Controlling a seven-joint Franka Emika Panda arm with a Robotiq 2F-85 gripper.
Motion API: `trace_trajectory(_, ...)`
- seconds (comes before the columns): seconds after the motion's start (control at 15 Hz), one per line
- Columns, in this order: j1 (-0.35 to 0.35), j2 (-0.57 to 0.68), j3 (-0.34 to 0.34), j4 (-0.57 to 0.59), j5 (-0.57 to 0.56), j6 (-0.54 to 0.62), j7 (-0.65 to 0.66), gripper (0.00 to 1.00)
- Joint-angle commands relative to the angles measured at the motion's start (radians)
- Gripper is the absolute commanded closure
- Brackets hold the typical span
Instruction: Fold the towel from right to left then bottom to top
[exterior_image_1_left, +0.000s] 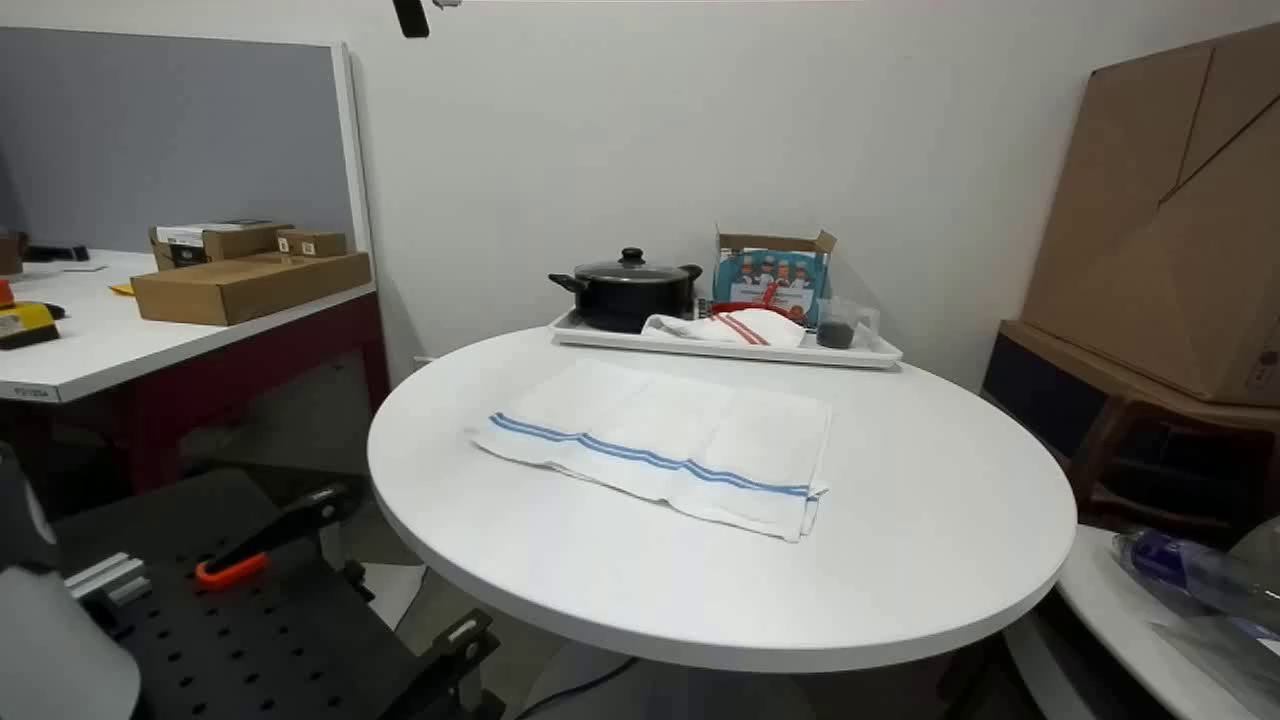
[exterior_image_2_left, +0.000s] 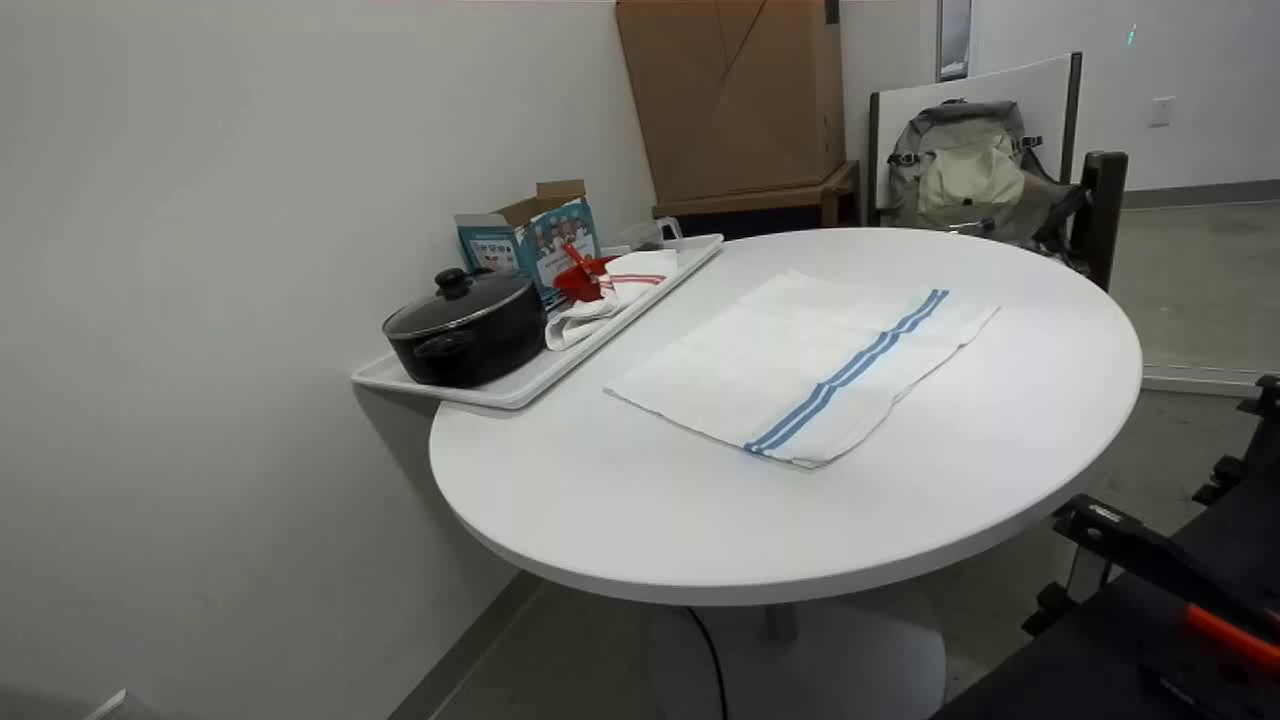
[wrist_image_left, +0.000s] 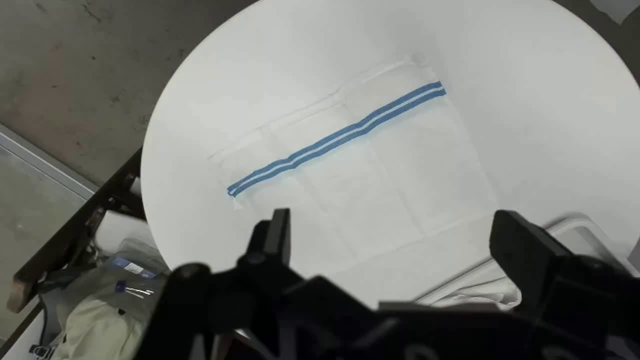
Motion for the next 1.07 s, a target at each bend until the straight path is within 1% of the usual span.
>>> trace_trajectory(0.0, 0.011, 0.003, -0.008, 0.003, -0.008, -0.002, 0.007, 0.00)
trace_trajectory(0.13, 0.009, 0.033, -0.037, -0.008, -0.010, -0.010, -0.037, 0.00)
trace_trajectory(0.27, 0.007, 0.069, -0.087, -0.027, -0.005, -0.004, -0.095, 0.00)
trace_trajectory(0.4, 0.011, 0.107, -0.175, -0.053, 0.002, 0.009, -0.213, 0.00)
trace_trajectory(0.53, -0.011, 0.155, -0.262, -0.064, -0.007, 0.015, -0.317, 0.00)
trace_trajectory(0.73, -0.071, 0.248, -0.375, -0.058, -0.030, 0.024, -0.421, 0.00)
trace_trajectory(0.8, -0.096, 0.279, -0.403, -0.055, -0.039, 0.042, -0.435, 0.00)
trace_trajectory(1.0, -0.173, 0.372, -0.453, -0.042, -0.087, 0.143, -0.417, 0.00)
